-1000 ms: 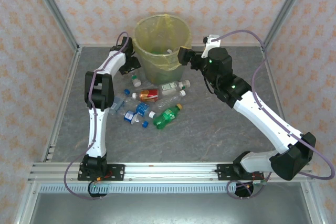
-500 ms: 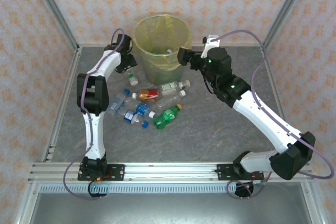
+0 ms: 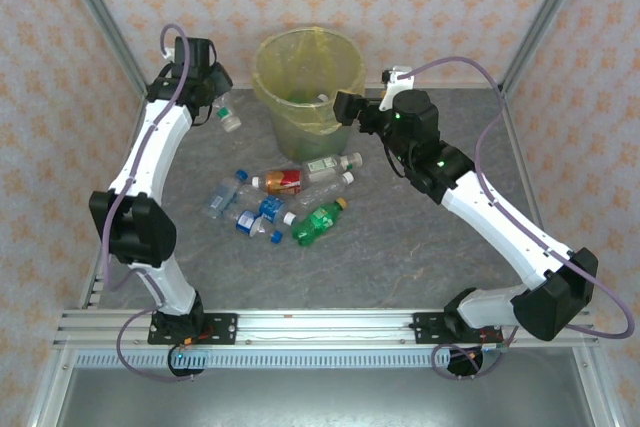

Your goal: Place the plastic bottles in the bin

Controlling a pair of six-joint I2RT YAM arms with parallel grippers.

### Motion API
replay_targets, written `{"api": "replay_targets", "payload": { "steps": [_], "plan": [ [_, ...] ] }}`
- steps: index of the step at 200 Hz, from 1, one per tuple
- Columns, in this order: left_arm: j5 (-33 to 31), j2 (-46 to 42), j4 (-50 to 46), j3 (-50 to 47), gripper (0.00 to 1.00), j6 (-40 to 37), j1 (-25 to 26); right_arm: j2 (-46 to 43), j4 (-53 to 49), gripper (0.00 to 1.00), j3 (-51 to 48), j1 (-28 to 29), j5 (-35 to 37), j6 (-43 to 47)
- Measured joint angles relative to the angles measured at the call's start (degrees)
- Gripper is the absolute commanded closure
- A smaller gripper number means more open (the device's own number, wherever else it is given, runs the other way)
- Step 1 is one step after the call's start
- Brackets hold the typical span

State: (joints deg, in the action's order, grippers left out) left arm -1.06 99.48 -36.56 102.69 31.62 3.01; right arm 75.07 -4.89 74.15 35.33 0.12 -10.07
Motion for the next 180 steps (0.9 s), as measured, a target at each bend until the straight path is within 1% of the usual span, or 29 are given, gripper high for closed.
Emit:
{"api": "replay_targets", "payload": {
  "steps": [40, 60, 81, 107, 135, 180],
  "plan": [
    [-0.7, -3.4, 2.8, 0.9, 0.41, 0.5, 2.1, 0.0, 0.0, 0.00, 0.0, 0.0, -0.1, 0.0],
    [-0.3, -3.2, 4.0, 3.8, 0.40, 0.9, 4.4, -0.1, 0.0, 0.00, 0.0, 0.0, -0.1, -0.1],
    [0.4, -2.2, 5.4, 8.8, 0.39, 1.3, 7.4, -0.2, 0.0, 0.00, 0.0, 0.0, -0.1, -0.3],
    [1.7, 0.3, 8.0, 14.8, 0.39, 1.3, 10.7, -0.7, 0.0, 0.00, 0.0, 0.0, -0.1, -0.4],
    [2.8, 5.4, 9.5, 20.2, 0.39, -0.3, 13.7, -1.3, 0.0, 0.00, 0.0, 0.0, -0.1, -0.4],
    [2.4, 12.4, 10.7, 22.5, 0.39, -6.3, 18.8, -2.1, -0.2, 0.00, 0.0, 0.0, -0.1, -0.4]
  ]
}}
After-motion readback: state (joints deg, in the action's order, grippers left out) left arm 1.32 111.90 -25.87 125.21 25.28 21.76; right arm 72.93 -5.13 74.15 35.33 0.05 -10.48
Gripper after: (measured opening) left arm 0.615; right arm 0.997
